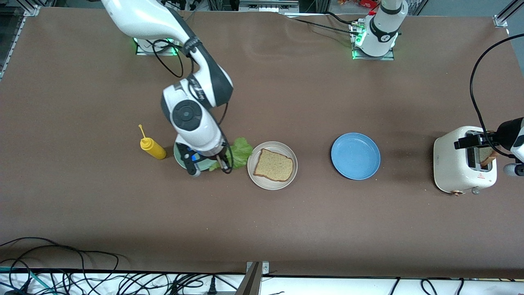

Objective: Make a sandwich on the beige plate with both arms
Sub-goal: 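Lift the lettuce and carry it over the bread with the right gripper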

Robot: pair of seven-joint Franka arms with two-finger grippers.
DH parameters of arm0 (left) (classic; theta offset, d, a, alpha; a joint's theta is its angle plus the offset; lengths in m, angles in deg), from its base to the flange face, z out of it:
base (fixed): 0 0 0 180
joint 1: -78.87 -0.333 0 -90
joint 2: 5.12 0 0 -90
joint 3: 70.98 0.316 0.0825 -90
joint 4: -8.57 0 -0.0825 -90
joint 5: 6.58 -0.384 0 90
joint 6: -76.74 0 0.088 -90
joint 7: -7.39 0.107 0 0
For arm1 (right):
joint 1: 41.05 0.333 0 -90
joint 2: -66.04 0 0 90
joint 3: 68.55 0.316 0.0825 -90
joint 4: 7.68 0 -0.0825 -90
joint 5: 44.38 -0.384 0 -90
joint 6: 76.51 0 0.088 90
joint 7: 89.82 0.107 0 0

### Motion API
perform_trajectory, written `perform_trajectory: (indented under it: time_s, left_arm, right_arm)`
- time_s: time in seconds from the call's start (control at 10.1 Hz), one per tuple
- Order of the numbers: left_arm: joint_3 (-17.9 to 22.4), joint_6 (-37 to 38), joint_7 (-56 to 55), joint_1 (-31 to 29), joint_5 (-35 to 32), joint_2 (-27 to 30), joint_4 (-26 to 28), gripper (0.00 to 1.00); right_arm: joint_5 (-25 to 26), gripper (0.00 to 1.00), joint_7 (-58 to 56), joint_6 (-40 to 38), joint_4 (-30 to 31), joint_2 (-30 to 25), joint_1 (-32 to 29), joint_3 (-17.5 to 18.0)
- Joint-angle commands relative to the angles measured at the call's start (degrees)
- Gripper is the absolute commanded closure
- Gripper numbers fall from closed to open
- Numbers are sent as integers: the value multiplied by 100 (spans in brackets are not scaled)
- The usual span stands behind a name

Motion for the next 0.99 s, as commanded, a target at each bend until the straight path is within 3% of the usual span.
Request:
perform_trajectory:
  time_s: [0.0, 0.4, 0.49, 0.59, 0.69, 0.89]
  left_arm:
    - [-27, 17, 82, -27, -71, 55, 38, 0]
    - [-27, 17, 82, -27, -71, 46, 38, 0]
    - [-27, 17, 82, -27, -71, 55, 38, 0]
    - [-27, 17, 82, -27, -71, 55, 38, 0]
    - [-27, 17, 82, -27, -71, 55, 38, 0]
    - [-27, 17, 82, -27, -71, 55, 38, 0]
  right_arm:
    - [-86, 99, 1174, 581, -728, 713, 232, 52]
    - [-77, 95, 1994, 1655, -852, 1295, 645, 52]
    - [-86, 76, 2022, 1683, -852, 1330, 655, 52]
    - [-77, 26, 2013, 1692, -852, 1348, 664, 52]
    - [-16, 0, 1996, 1640, -852, 1322, 664, 43]
    - [-7, 0, 1978, 1613, -852, 1287, 655, 35]
